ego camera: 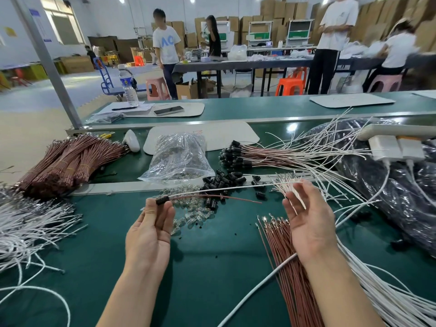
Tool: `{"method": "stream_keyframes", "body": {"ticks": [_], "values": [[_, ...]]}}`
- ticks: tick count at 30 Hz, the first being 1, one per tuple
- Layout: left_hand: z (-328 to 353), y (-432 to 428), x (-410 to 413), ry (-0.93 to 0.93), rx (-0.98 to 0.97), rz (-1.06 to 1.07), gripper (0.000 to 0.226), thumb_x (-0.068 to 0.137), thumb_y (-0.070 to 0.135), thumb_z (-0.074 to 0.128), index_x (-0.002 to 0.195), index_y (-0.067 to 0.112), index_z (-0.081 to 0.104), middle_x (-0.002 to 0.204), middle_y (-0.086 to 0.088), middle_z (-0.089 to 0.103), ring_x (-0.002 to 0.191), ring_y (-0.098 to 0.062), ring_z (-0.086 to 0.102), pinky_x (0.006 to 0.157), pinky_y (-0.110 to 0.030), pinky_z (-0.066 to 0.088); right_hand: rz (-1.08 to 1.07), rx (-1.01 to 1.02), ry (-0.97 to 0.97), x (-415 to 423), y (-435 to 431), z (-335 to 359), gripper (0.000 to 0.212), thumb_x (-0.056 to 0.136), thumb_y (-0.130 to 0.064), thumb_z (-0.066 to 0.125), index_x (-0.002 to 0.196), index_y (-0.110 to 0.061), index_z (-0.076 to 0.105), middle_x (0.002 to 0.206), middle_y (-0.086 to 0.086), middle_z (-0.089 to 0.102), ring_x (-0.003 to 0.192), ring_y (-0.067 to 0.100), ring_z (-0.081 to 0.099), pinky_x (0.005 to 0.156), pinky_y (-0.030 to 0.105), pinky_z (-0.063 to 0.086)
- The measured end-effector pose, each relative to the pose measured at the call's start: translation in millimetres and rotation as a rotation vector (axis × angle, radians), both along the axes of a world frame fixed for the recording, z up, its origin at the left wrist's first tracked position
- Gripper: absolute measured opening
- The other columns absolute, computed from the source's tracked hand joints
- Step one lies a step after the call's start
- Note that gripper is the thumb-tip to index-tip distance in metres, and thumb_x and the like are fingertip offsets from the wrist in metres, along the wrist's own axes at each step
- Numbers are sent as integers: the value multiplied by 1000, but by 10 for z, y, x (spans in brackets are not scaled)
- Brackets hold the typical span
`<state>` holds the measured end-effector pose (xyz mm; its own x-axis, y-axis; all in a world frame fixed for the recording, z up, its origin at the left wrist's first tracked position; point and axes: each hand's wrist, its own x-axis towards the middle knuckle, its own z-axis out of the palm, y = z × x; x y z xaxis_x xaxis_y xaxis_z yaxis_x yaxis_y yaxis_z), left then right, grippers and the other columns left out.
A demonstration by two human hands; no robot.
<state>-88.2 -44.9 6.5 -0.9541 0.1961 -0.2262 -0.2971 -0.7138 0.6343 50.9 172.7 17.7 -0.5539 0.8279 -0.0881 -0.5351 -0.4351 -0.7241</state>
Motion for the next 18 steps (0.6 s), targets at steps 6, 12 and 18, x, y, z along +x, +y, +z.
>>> {"method": "stream_keyframes", "body": {"ticks": [6,12,18], "values": [[-11,-11,-5,13,-48,-1,18,83,25,68,90,9,64,72,0,74,68,-8,73,64,-19,59,-59,-16,-15,16,47,-3,4,93,-23,69,94,-19,70,86,-6,71,71,8,68,59,22,58],[-10,6,-5,-15,-22,2,23,77,27,70,89,9,64,71,1,73,66,-5,71,63,-17,58,150,100,80,24,30,20,28,91,-40,64,111,-21,67,102,-1,73,84,14,71,71,27,61],[-1,49,26,-43,26,-46,21,76,27,69,86,9,65,69,3,71,63,-4,70,59,-14,56,602,287,-50,-108,-289,-23,35,98,-36,57,127,-20,68,128,14,68,109,29,69,85,36,59]]}}
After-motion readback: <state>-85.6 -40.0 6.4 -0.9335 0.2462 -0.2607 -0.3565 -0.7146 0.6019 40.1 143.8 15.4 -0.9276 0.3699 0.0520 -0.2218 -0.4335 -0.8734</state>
